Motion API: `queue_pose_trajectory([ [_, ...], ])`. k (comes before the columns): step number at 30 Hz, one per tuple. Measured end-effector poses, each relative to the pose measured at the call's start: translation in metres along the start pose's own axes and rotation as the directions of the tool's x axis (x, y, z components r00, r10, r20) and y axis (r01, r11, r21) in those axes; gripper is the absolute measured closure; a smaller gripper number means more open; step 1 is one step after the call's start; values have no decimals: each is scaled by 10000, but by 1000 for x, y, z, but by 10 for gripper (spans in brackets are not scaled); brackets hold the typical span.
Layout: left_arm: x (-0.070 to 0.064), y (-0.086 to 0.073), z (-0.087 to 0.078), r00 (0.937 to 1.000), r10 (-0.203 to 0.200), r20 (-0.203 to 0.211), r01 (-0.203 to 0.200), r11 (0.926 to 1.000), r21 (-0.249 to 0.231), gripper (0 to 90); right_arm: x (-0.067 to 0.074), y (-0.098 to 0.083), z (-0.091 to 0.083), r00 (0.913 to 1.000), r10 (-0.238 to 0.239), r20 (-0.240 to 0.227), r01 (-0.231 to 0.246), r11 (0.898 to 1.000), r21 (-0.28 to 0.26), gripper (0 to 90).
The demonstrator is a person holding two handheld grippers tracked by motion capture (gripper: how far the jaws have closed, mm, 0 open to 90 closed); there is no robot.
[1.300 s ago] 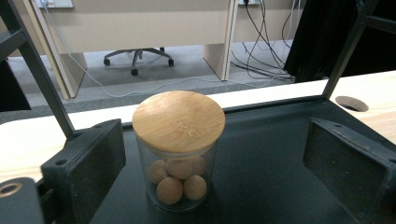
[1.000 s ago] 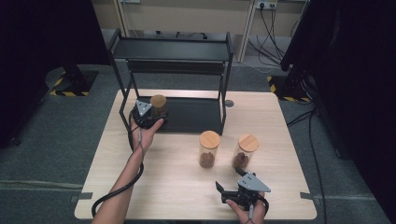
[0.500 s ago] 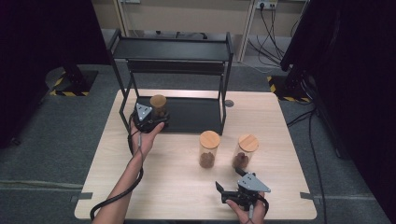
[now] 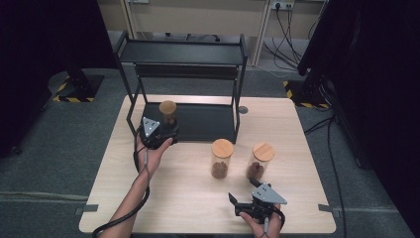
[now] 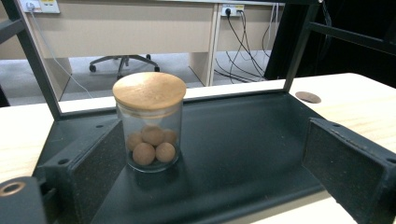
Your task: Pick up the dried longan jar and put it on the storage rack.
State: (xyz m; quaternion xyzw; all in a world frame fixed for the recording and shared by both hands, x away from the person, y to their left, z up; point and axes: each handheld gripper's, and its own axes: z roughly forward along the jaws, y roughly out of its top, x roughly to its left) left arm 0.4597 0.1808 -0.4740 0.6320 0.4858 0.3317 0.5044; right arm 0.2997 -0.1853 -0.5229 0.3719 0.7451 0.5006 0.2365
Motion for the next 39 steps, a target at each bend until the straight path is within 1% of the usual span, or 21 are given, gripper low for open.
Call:
queue_pose_trajectory([
  [3,-2,-2,-3,10000,16,52,-16,10000,-23,59,0,0,0,10000,18,-4,-18,10000,-4,48],
  [9,-3,-6,-8,9999,-73,147,74,9999,-81,59,0,0,0,10000,25,-6,-25,10000,-1,48],
  [12,-3,-8,-11,9999,-96,125,96,9999,-48,60,0,0,0,10000,27,-9,-27,10000,-1,48],
  [14,-3,-11,-12,9996,-164,230,164,9999,1,59,0,0,0,10000,23,-6,-23,10000,-4,48],
  [18,-4,-16,-16,9993,-107,347,103,9999,116,59,0,0,0,10000,16,-2,-16,10000,0,48],
  [23,0,-20,-18,9990,-195,391,188,9997,178,59,0,0,0,10000,-16,5,16,10000,-2,48],
  [27,-2,-24,-24,9985,-79,547,65,9997,244,59,0,0,0,10000,3,9,-3,10000,5,48],
  [30,-2,-25,-26,9982,-115,595,100,9996,251,59,0,0,0,10000,-15,13,15,10000,4,48],
  [32,-2,-27,-29,9981,-25,623,9,9996,269,59,0,0,0,10000,-15,16,15,10000,-4,48],
  [35,-3,-29,-32,9974,-49,721,28,9995,299,59,0,0,0,10000,-14,17,14,10000,6,48],
  [38,-7,-32,-37,9962,101,864,-131,9993,345,59,0,0,0,10000,-17,24,17,10000,2,48],
  [39,-8,-33,-39,9957,64,921,-96,9993,350,58,0,0,0,10000,-11,25,11,10000,1,47],
])
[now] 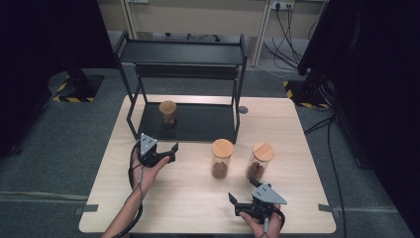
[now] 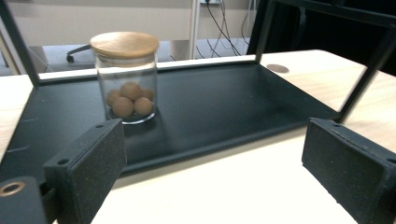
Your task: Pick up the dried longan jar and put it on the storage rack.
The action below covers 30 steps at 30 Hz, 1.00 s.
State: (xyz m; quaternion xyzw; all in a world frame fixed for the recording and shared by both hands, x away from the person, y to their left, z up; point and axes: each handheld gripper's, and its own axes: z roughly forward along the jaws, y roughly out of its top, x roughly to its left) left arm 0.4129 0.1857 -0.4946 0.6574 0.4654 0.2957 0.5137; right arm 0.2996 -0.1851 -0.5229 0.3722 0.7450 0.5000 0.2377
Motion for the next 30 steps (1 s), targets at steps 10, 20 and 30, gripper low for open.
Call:
queue_pose_trajectory([
  [10,-13,-11,-14,9992,25,396,-25,10000,-8,58,0,0,0,10000,-7,3,7,10000,2,47],
  [20,-22,-26,-25,9970,-19,772,4,9998,202,56,0,0,0,10000,-4,21,4,10000,6,47],
  [30,-27,-39,-38,9968,122,792,-150,9993,349,57,1,0,0,10000,-42,67,42,10000,-7,47],
])
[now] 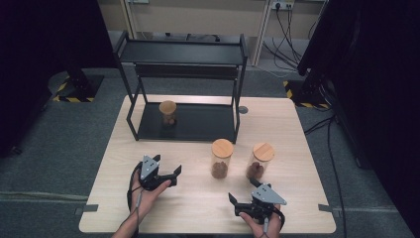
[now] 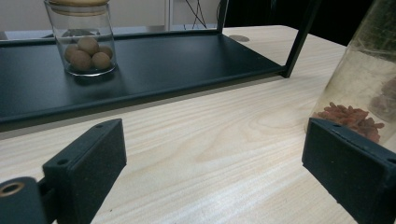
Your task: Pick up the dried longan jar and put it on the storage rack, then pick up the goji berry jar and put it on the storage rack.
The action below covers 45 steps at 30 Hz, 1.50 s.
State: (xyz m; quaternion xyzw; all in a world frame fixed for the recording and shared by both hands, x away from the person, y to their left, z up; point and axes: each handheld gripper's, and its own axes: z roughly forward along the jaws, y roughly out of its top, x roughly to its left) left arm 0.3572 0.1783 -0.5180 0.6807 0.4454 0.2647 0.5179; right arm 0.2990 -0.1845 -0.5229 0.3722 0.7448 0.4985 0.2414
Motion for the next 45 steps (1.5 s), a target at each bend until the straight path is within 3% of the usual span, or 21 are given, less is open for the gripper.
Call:
queue_pose_trajectory([
  [12,-5,-12,-4,9997,-113,238,111,9999,71,60,0,0,0,10000,4,38,-4,10000,-4,47],
  [22,-6,-13,-7,9999,-43,153,45,9999,-142,61,0,0,1,10000,31,91,-32,9999,96,42],
  [29,-5,-13,-7,9998,-148,128,150,9997,-191,59,6,3,3,9994,-340,92,340,9994,-54,42],
  [37,-7,-13,-7,9999,0,121,3,9998,-197,59,14,24,5,9964,-847,97,851,9950,-520,37],
  [41,-7,-13,-7,9999,76,109,-73,9997,-229,60,22,38,14,9953,-971,-19,967,9928,-704,48],
  [45,-7,-14,-7,9999,43,141,-39,9997,-236,60,26,47,24,9935,-1124,175,1135,9903,-798,67],
])
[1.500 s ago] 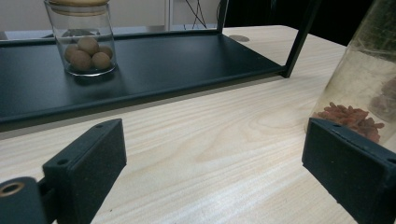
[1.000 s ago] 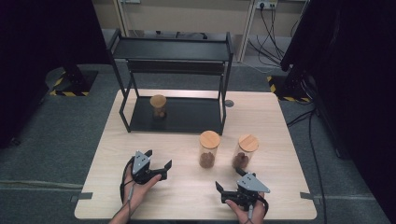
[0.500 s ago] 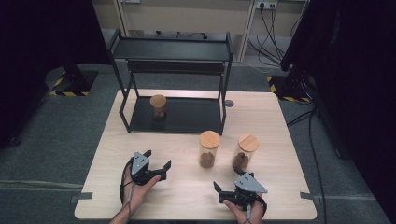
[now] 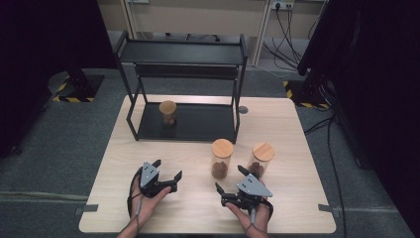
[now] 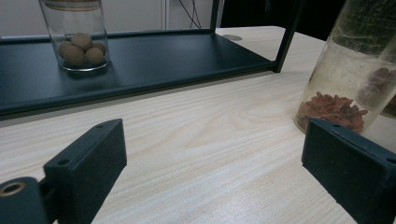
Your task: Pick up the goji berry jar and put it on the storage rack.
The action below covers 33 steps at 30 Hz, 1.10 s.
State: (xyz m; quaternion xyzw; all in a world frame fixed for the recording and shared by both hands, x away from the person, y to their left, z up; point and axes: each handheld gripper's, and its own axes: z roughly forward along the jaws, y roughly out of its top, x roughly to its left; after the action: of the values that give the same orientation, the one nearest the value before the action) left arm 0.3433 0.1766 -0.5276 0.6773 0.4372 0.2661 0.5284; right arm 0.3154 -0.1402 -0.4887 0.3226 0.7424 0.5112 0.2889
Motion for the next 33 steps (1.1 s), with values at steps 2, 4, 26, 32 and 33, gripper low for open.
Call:
queue_pose_trajectory([
  [2,0,0,0,10000,-18,15,18,10000,5,60,-1,3,3,9998,31,212,-30,10000,-33,73],
  [4,0,0,0,10000,5,22,-5,10000,24,59,-2,8,7,9992,97,391,-93,9999,-97,78],
  [26,-2,0,0,9999,141,53,-141,9999,36,58,-9,30,43,9915,263,1271,-261,9997,-32,120],
  [32,-2,0,0,9998,174,46,-174,9998,50,58,-10,30,50,9902,444,1321,-458,9989,75,158],
  [33,-2,0,0,9998,170,51,-170,9998,48,58,-10,30,51,9899,484,1335,-500,9987,85,162],
])
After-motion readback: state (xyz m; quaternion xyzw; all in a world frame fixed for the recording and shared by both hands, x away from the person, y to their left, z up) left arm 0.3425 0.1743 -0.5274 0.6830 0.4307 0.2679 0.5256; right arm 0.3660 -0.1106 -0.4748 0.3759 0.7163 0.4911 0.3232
